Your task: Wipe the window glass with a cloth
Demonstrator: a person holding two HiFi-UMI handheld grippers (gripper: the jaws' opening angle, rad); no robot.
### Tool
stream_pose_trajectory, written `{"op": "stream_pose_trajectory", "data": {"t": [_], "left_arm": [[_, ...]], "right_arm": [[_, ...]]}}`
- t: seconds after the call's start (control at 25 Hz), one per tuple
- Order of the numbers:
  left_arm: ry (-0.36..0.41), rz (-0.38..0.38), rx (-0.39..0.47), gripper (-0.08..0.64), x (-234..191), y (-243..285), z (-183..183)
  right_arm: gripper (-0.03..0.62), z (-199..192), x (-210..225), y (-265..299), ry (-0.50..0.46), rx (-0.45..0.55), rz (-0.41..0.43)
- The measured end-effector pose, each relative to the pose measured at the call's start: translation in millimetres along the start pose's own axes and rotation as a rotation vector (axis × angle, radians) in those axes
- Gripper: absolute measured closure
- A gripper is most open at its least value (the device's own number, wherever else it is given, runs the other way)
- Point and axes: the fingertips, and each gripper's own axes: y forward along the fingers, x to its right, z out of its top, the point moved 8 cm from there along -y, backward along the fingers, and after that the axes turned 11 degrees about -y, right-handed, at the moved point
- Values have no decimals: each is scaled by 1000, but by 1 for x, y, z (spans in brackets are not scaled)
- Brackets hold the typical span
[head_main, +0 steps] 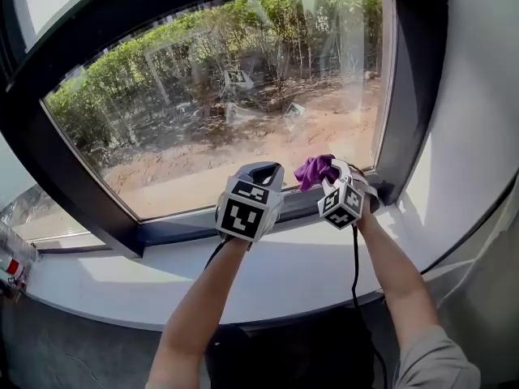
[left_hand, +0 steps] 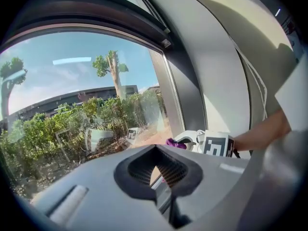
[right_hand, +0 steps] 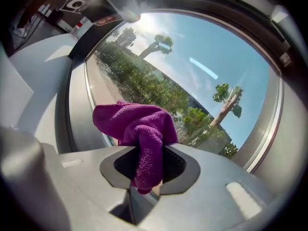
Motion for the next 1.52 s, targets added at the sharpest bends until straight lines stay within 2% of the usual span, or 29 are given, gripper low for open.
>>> {"op": "stream_pose_trajectory", "data": {"t": [0.36,0.56,0.72,0.8,0.92,1.12,1.32,1.52], "left_arm": [[-6,-3,-19,560,-1,3,-11],[-8,-13,-32,560,1,8,-13],[-3,-22,-30,560,5,9,-13],[-2,-23,-31,560,7,9,-13],[1,-27,-34,560,11,10,-13],[6,-28,-20,560,14,6,-3],[15,-29,-7,560,17,2,7],[16,-41,8,560,20,-2,15]], "right_arm": [[476,-24,-34,10,-89,-103,148],[477,-31,-25,8,-144,-150,184],[477,-44,-9,12,-150,-167,129],[477,-38,2,6,-152,-160,125],[477,-16,27,-8,-148,-129,107],[477,26,77,-23,-158,-31,18],[477,61,133,-45,-157,25,-61],[476,91,180,-60,-159,63,-103]]}}
